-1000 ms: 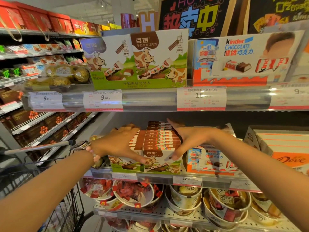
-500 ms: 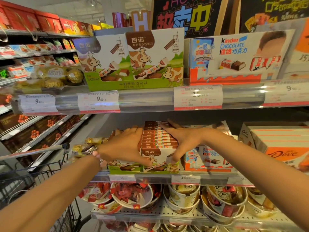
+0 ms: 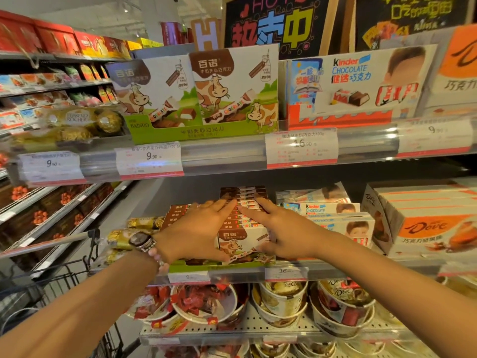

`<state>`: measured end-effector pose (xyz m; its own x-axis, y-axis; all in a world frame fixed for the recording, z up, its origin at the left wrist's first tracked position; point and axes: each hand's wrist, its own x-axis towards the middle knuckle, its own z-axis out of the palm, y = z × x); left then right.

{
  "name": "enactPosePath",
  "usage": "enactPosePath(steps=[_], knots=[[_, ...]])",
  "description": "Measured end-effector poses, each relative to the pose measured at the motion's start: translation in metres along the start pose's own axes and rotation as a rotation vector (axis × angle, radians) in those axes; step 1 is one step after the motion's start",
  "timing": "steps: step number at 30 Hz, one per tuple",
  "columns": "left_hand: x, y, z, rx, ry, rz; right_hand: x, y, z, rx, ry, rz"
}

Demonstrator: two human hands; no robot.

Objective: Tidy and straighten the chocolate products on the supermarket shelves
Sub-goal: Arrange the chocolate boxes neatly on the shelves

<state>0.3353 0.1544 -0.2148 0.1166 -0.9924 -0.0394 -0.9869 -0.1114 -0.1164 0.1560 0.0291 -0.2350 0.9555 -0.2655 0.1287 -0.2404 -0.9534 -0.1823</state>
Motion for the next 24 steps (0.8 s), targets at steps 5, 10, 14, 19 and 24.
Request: enactPosePath(steps=[5, 10, 14, 19, 24], knots=[[-0.002, 0.004, 0.003, -0.024, 0.053, -0.015, 0.000, -0.001, 0.002, -0.001, 0.026, 0.011], [-0.003, 0.006, 0.002, -0.007, 0.037, -0.017, 0.000, -0.004, 0.004, -0.027, 0.047, 0.027], [-0.006, 0.004, -0.005, -0.023, -0.082, -0.059, -0.002, -0.005, -0.006, -0.034, 0.010, 0.007], [-0.001, 0.017, -0.016, -0.039, -0.031, -0.033, -0.032, 0.013, -0.024, 0.085, 0.094, -0.007], [0.026, 0.053, -0.023, -0.166, 0.140, 0.087, -0.069, 0.059, -0.046, -0.001, 0.087, 0.124]])
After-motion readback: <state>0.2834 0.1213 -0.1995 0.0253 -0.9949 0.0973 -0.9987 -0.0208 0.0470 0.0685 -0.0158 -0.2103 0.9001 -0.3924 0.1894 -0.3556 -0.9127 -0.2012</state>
